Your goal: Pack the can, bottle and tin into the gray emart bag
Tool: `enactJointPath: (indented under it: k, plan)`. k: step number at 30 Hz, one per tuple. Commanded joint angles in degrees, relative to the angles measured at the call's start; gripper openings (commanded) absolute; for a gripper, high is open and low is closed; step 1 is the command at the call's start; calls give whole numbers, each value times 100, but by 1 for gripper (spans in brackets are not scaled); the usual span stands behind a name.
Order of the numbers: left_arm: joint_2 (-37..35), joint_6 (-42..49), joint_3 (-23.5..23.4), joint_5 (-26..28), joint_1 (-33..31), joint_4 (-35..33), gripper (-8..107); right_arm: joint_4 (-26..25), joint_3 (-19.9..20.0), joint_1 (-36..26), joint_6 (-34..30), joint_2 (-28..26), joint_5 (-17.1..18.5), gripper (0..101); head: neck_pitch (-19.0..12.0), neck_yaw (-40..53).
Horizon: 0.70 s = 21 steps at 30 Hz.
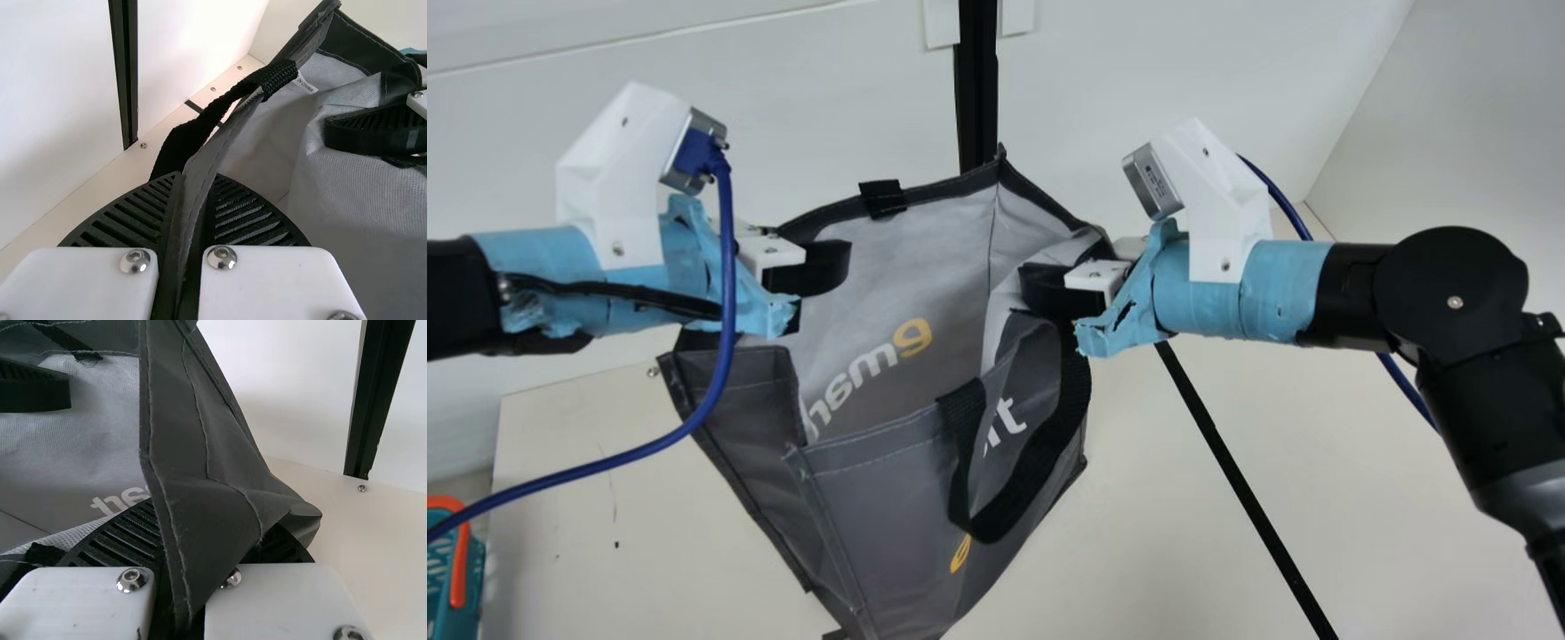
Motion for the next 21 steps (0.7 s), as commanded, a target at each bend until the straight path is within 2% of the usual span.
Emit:
enactJointPath:
  k: [1,4,21]
  plan:
    - [0,0,0,0,0,0,10,0,0,0,0,0,0,0,-130,-5]
    - [0,0,0,0,0,0,10,0,0,0,0,0,0,0,-130,-5]
    - [0,0,0,0,0,0,67,0,0,0,0,0,0,0,-130,-5]
